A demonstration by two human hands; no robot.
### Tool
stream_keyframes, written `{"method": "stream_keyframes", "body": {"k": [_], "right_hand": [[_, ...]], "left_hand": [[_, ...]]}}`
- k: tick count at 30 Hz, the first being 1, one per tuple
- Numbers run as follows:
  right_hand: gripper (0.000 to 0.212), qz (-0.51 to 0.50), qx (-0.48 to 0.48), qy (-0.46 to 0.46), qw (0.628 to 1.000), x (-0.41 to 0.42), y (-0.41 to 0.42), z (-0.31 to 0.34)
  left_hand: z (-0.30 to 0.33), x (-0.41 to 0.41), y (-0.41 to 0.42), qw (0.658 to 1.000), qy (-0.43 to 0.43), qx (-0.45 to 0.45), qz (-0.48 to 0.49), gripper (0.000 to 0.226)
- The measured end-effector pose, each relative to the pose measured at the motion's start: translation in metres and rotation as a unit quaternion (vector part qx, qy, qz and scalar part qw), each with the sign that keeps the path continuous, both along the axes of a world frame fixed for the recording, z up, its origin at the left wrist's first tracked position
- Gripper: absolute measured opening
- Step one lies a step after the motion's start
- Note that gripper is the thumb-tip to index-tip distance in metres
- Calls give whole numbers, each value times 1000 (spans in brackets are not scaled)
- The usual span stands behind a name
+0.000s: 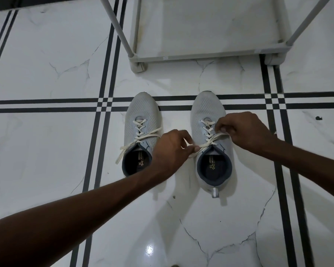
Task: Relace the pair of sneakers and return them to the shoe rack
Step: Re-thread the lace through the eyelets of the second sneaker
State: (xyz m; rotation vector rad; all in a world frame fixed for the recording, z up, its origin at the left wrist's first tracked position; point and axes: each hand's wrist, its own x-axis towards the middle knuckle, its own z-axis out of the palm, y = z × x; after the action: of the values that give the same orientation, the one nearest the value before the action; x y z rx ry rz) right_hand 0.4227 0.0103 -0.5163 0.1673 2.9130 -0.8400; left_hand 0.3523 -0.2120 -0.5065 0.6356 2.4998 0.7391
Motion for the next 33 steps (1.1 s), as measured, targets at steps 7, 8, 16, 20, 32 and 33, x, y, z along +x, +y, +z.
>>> {"method": "stream_keyframes", "body": {"k": [7, 8, 16, 20, 32, 33], "right_hand": [[13, 2, -25, -1, 1000, -1, 1, 8], [14, -4, -35, -2, 999, -1, 1, 8], [21, 19, -42, 11, 999, 9, -6, -4], [8, -11, -61, -12, 998, 7, -10, -5], [14, 7, -101, -64, 993, -2, -5, 11], [15, 5, -100, -60, 993, -3, -5, 10]], "left_hand": [[2, 13, 2, 1000, -28, 6, -6, 21], [3, 12, 3, 999, -34, 13, -9, 19], [9, 11, 16, 998, -60, 3, -28, 21], [10, 11, 25, 996, -70, -19, -48, 17], [23, -11, 39, 985, -64, -82, -138, 10], [23, -11, 38, 985, -40, -79, -152, 9]]}}
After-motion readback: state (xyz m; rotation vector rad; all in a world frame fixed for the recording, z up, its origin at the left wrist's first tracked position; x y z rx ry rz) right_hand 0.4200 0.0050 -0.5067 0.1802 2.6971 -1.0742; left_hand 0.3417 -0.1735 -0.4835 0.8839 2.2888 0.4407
